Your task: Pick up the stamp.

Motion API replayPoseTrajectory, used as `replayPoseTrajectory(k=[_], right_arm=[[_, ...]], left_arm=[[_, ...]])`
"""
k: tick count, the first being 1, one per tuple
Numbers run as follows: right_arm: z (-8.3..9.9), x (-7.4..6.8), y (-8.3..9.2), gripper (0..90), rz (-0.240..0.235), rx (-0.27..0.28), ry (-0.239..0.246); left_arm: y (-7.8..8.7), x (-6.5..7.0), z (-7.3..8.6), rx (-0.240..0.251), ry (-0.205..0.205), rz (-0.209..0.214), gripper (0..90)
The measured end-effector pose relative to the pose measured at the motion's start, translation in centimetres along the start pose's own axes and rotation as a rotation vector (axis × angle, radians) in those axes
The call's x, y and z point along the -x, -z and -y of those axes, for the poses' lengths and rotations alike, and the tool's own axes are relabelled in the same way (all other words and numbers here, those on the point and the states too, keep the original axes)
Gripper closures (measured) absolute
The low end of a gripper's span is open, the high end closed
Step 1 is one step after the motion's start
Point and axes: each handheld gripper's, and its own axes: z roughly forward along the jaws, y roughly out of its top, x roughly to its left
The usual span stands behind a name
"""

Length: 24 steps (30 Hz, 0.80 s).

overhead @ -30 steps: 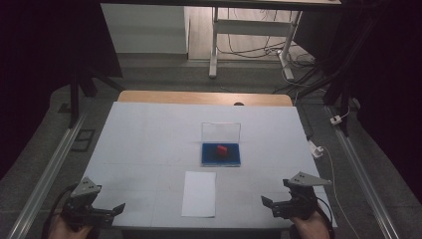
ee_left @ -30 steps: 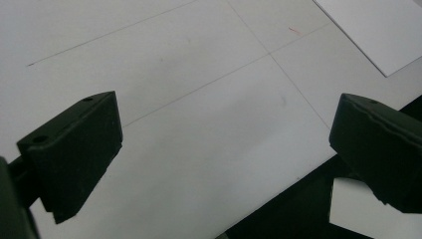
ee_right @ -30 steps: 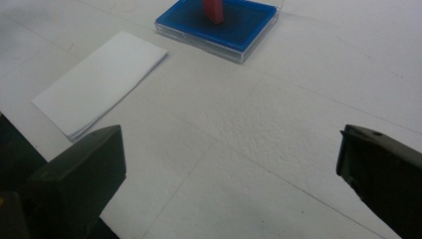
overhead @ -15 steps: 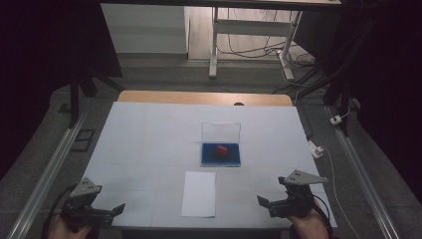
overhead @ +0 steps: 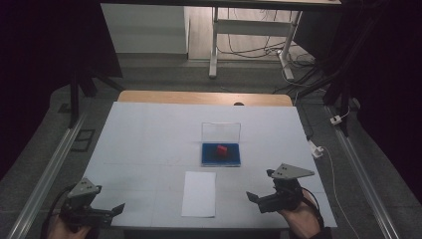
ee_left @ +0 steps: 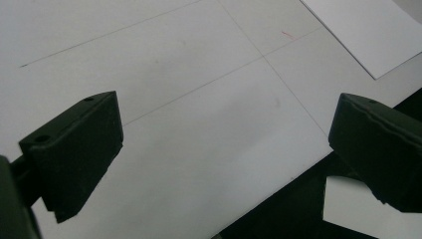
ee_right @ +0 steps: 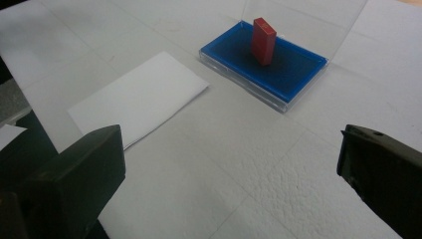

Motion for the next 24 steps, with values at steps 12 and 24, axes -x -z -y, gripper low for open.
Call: replayPoseTrajectory(k=[12, 24], right_arm=[[-1.1, 0.4, -2.3, 0.0, -0.014, -0.048, 0.034], [-2.9, 1.1, -5.0, 0.0, -0.038, -0.062, 0.05]], left_arm=[[0.0, -0.1, 0.0, -0.005, 0.004, 0.005, 1.0], [0.0, -0.1, 0.0, -0.004, 0.0, 0.007, 1.0]])
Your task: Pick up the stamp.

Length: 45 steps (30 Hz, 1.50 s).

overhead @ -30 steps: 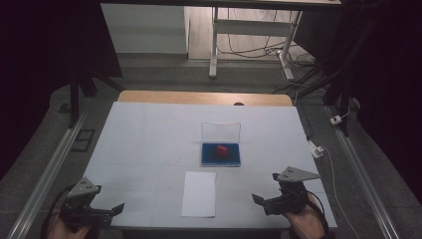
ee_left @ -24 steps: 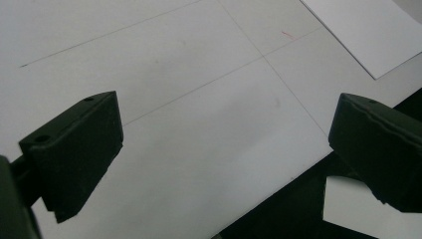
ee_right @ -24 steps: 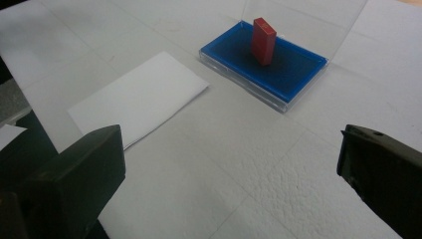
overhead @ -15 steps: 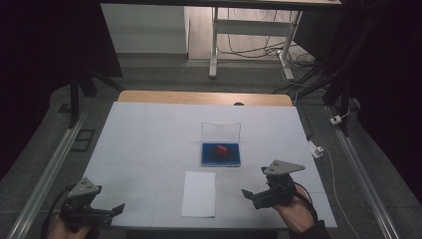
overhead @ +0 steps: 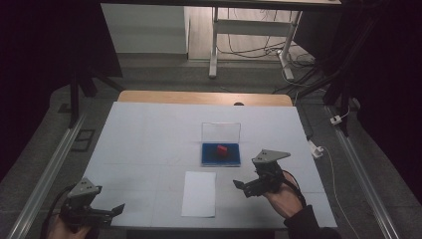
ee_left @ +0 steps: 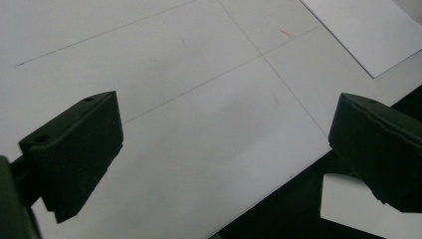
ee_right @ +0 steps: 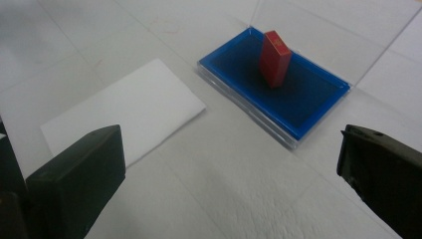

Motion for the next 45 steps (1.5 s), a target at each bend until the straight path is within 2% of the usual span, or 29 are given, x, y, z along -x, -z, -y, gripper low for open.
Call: replayPoseTrajectory(k=[4, 10, 16, 24, 28, 35, 44, 45], right_arm=[[-0.8, 0.5, -0.8, 0.0, -0.015, -0.005, -0.01], [-1.7, 1.4, -2.1, 0.0, 0.002, -0.029, -0.015], [-2.4, 1.9, -3.6, 0.0, 0.009, -0.063, 0.0], [-3.6, 2.4, -5.1, 0.0, 0.011, -0.076, 0.01], [-4.3, 2.9, -6.5, 0.0, 0.0, -0.097, 0.019], [-4.9, 3.6, -8.4, 0.0, 0.017, -0.129, 0.024], [-5.5, 4.5, -11.1, 0.0, 0.011, -0.171, 0.048], [-5.6, 4.6, -11.3, 0.0, 0.012, -0.177, 0.063]], left_arm=[[0.0, 0.0, 0.0, -0.002, -0.003, -0.003, 1.0], [0.0, 0.0, 0.0, -0.001, -0.003, -0.004, 1.0], [-0.1, 0.1, -0.1, -0.004, -0.003, -0.003, 1.0], [-0.1, 0.0, 0.0, -0.002, -0.003, -0.004, 0.9], [-0.1, 0.0, -0.1, -0.004, -0.004, -0.002, 1.0], [-0.1, 0.0, -0.1, -0.004, -0.004, 0.0, 1.0], [-0.1, 0.0, -0.1, -0.007, -0.006, -0.002, 1.0], [-0.1, 0.1, -0.1, -0.007, -0.007, -0.002, 1.0]])
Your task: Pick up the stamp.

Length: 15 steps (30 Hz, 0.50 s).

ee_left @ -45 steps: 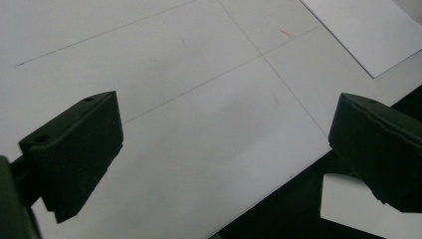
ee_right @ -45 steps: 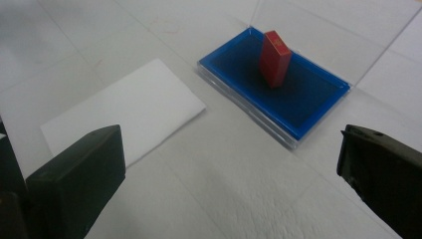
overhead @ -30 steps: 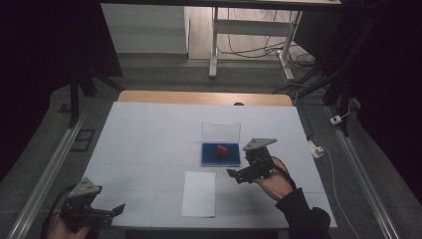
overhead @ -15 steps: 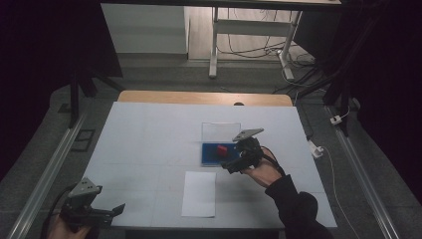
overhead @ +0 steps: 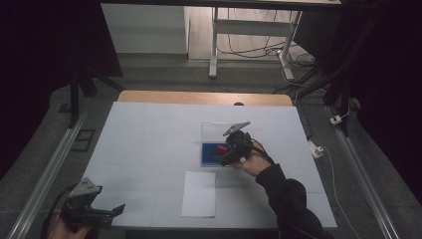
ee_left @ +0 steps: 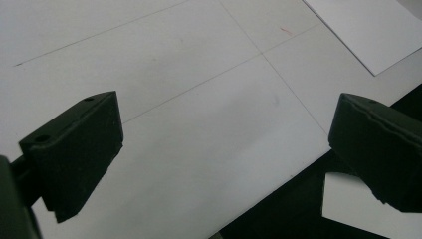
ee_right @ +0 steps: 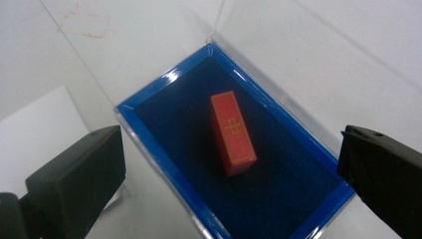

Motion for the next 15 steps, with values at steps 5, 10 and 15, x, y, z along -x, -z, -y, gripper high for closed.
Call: replayPoseTrajectory(k=[5, 10, 15], right_arm=[[-0.22, 0.24, -0.54, 13.1, -0.006, -0.013, 0.029], [-0.43, 0.36, -0.61, 38.4, -0.026, -0.013, 0.064], [-0.65, 0.65, -0.57, 60.9, -0.053, -0.025, 0.082]], left_arm=[[-0.02, 0.02, 0.0, -0.001, 0.0, 0.001, 1.0], [-0.09, 0.1, -0.04, -0.009, -0.007, -0.007, 1.5], [-0.07, 0.08, -0.04, -0.007, -0.01, -0.007, 1.5]])
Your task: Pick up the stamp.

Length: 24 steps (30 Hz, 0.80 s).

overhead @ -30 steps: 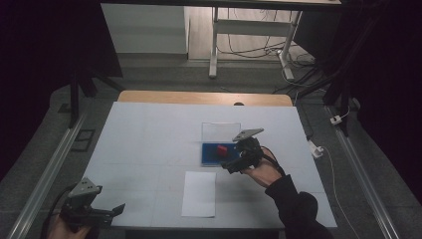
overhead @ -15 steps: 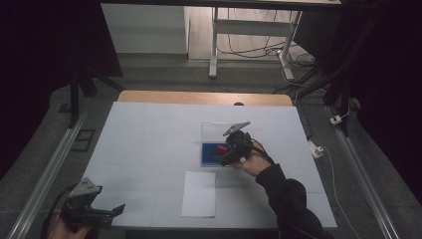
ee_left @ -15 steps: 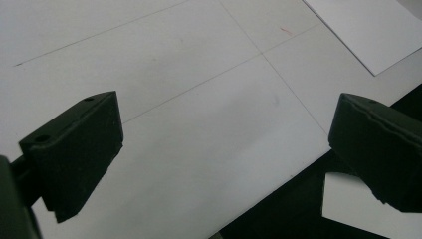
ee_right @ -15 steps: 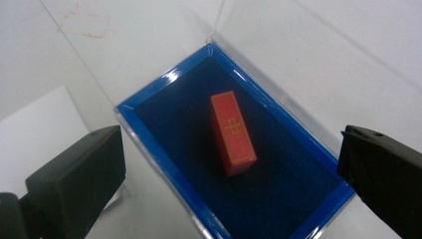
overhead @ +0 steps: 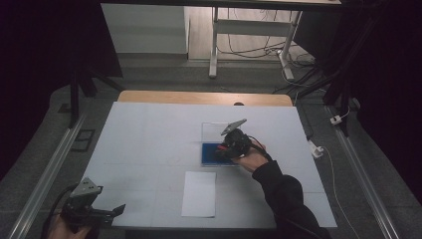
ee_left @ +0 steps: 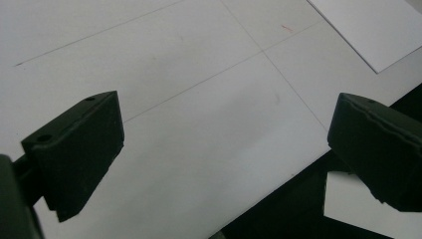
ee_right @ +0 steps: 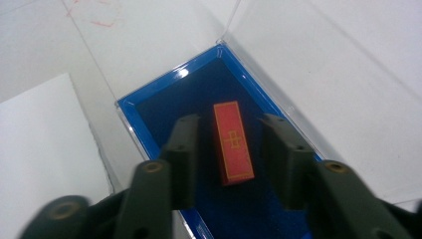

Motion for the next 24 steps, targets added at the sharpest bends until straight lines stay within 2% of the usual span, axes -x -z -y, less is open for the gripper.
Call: replayPoseTrajectory(k=[3, 4, 6, 13, 18, 24], right_arm=[[0.0, 0.1, 0.0, 65.4, -0.01, -0.002, 0.008], [0.0, 0.2, 0.0, 73.1, -0.017, -0.001, 0.013], [0.0, 0.2, 0.0, 77.8, -0.015, -0.003, 0.021], [0.1, 0.3, 0.1, 79.3, -0.023, 0.012, 0.011], [-0.1, 0.1, 1.0, 79.3, -0.031, 0.045, 0.013], [-0.4, -0.3, 1.7, 79.4, -0.036, 0.062, -0.011]], left_arm=[[0.0, 0.0, 0.0, 0.0, -0.001, 0.0, 1.6], [0.0, 0.1, 0.0, -0.001, -0.002, -0.001, 1.6], [0.0, 0.1, 0.0, -0.002, -0.002, -0.001, 1.6], [0.0, 0.1, 0.0, -0.001, 0.0, 0.001, 1.7], [0.0, 0.1, 0.0, 0.0, -0.003, -0.001, 1.7], [0.1, 0.1, 0.0, 0.004, -0.006, -0.001, 1.7]])
